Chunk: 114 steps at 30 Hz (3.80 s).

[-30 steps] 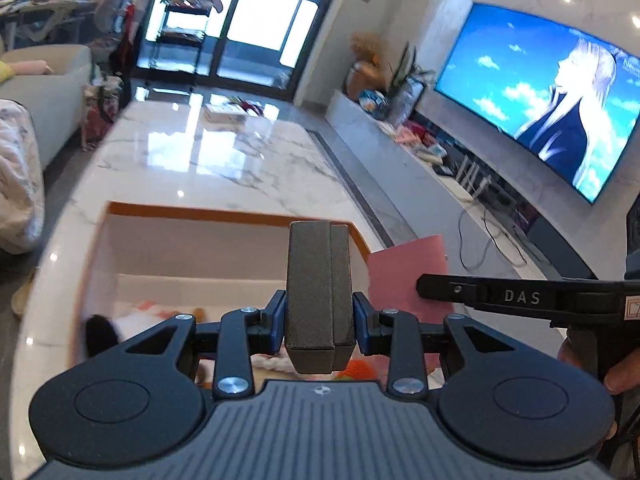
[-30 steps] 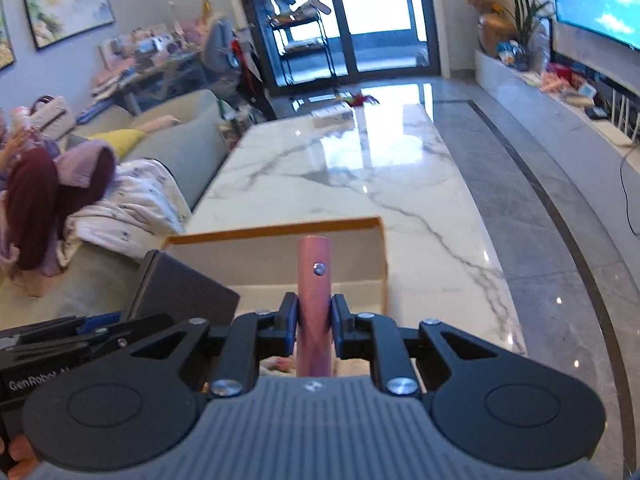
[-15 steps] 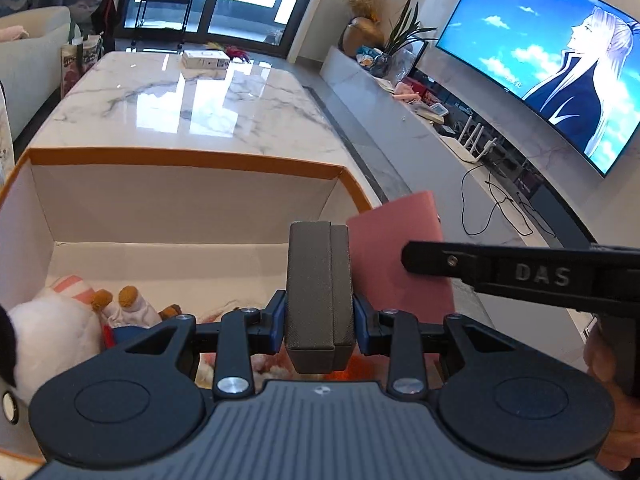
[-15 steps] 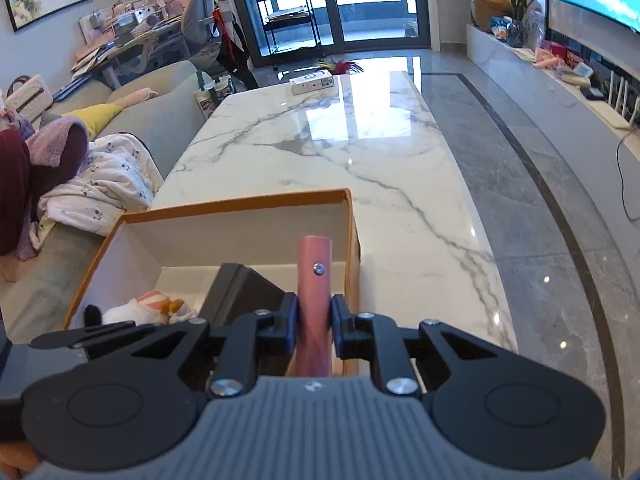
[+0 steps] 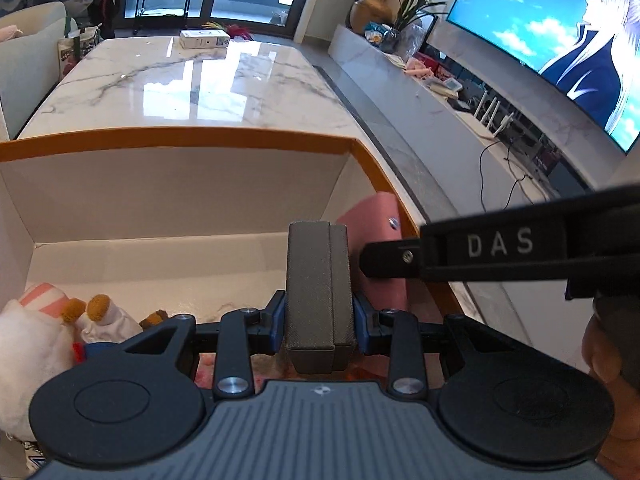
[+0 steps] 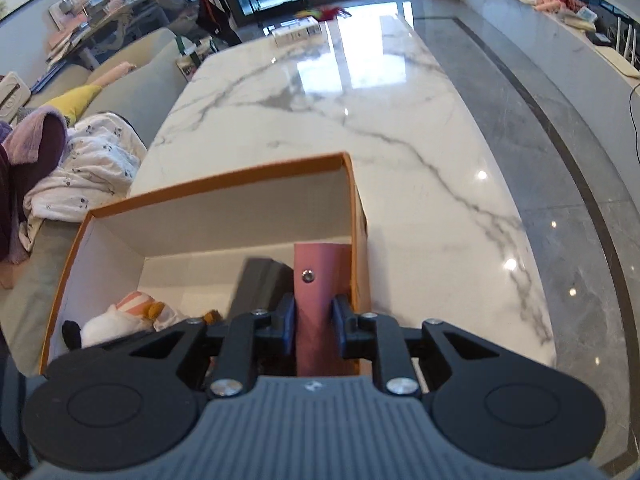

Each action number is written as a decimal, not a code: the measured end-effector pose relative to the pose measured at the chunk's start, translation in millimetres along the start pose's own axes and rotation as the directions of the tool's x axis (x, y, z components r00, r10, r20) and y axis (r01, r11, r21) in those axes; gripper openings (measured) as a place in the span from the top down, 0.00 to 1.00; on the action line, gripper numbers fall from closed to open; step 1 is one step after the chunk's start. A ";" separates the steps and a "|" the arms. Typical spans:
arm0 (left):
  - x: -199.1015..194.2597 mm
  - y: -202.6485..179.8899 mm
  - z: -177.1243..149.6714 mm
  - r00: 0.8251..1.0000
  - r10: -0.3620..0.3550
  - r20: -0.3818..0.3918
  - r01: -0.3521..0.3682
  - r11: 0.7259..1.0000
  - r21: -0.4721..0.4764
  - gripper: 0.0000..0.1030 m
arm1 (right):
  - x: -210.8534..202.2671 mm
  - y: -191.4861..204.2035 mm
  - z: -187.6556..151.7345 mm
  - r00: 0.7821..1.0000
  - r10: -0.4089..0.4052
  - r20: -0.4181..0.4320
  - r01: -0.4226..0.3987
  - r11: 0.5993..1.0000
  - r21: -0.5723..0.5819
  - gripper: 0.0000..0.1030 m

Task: Organize objects
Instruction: 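Lower grey box and pink wallet into the orange box and release, then withdraw both open tools from the box toward the gold box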

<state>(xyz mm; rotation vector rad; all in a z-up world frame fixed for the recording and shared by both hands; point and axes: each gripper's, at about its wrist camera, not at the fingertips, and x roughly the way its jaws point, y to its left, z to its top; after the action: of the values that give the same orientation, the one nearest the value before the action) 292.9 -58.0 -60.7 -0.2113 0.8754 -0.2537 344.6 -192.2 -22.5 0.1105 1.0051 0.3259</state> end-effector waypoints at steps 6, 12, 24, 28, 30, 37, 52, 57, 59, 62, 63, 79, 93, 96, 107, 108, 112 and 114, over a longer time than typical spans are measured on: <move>3.3 -2.3 3.1 1.000 0.018 -0.026 -0.018 1.000 -0.012 0.63 | 0.0 8.7 -1.0 0.999 -0.026 0.024 0.027 0.999 -0.047 0.74; 7.3 -2.5 6.2 0.998 0.023 -0.058 -0.025 0.999 -0.021 0.62 | -19.8 3.7 -4.3 0.995 -0.001 0.103 0.005 0.999 -0.044 0.72; 11.0 11.2 5.1 0.988 -0.087 -0.126 0.070 0.989 -0.134 0.47 | -43.0 -29.3 -22.9 0.985 -0.035 0.167 0.030 0.999 0.035 0.64; 8.8 17.0 6.1 0.986 -0.106 -0.126 0.088 0.986 -0.139 0.63 | -40.9 -39.2 -30.8 0.989 -0.026 0.148 0.015 0.997 0.075 0.64; 12.0 16.5 8.6 0.986 -0.112 -0.126 0.095 0.987 -0.132 0.65 | -39.8 -41.3 -34.3 0.989 -0.023 0.143 0.010 0.996 0.086 0.64; 25.6 19.9 11.2 0.977 -0.123 -0.177 0.098 0.984 -0.147 0.65 | -40.4 -43.2 -37.8 0.989 -0.018 0.144 0.005 0.996 0.093 0.64; -7.7 -8.0 2.8 0.992 0.000 -0.128 0.005 0.999 0.039 0.68 | -51.0 -32.0 -46.0 0.989 -0.035 0.144 0.029 0.999 0.044 0.59; -48.7 -14.2 -0.3 0.998 -0.006 -0.055 0.010 0.997 0.081 0.67 | -69.1 -28.2 -58.3 0.984 -0.031 0.175 0.024 0.999 0.042 0.51; -67.9 -16.3 -3.5 0.999 0.002 -0.034 0.001 0.995 0.098 0.67 | -78.7 -24.5 -66.3 0.980 -0.008 0.198 0.000 0.999 0.037 0.51; -94.4 -21.1 -7.0 1.000 0.020 -0.002 -0.020 0.990 0.138 0.67 | -91.3 -14.8 -79.0 0.977 0.018 0.213 -0.022 1.000 0.018 0.50; -103.8 -20.8 -7.3 1.000 0.021 0.007 -0.022 0.989 0.149 0.67 | -95.0 -11.0 -83.2 0.976 0.024 0.216 -0.026 1.000 0.007 0.50; -169.4 6.7 -65.9 0.993 0.118 -0.007 -0.116 0.985 0.128 0.56 | -95.0 41.5 -164.7 0.986 0.092 0.137 -0.083 0.994 -0.074 0.43; -153.3 68.0 -115.6 0.960 0.278 -0.029 -0.277 0.960 0.035 0.37 | -50.4 89.7 -207.7 0.996 0.092 -0.020 -0.094 0.982 -0.165 0.37; -143.7 77.2 -116.8 0.968 0.245 -0.056 -0.245 0.969 0.006 0.35 | -43.2 96.5 -208.5 0.996 0.081 -0.042 -0.088 0.981 -0.175 0.35; -114.4 87.1 -114.5 0.965 0.237 -0.117 -0.239 0.971 -0.009 0.34 | -18.3 110.7 -201.5 0.990 0.080 -0.115 -0.100 0.980 -0.174 0.33; -112.7 88.3 -114.4 0.964 0.235 -0.122 -0.238 0.971 -0.011 0.34 | -15.9 112.4 -201.2 0.989 0.081 -0.121 -0.102 0.979 -0.175 0.32; -109.4 91.4 -115.2 0.966 0.219 -0.136 -0.222 0.975 -0.007 0.44 | -6.0 118.0 -199.6 0.985 0.080 -0.151 -0.106 0.980 -0.170 0.29; -110.0 91.9 -115.3 0.968 0.211 -0.138 -0.214 0.977 -0.007 0.45 | -2.0 120.3 -199.4 0.984 0.080 -0.162 -0.108 0.979 -0.172 0.29</move>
<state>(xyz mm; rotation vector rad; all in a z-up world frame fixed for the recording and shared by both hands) 147.8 53.6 -78.6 -0.1197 1.0287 -0.0591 149.5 -90.6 -98.7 -0.0318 1.1203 0.5169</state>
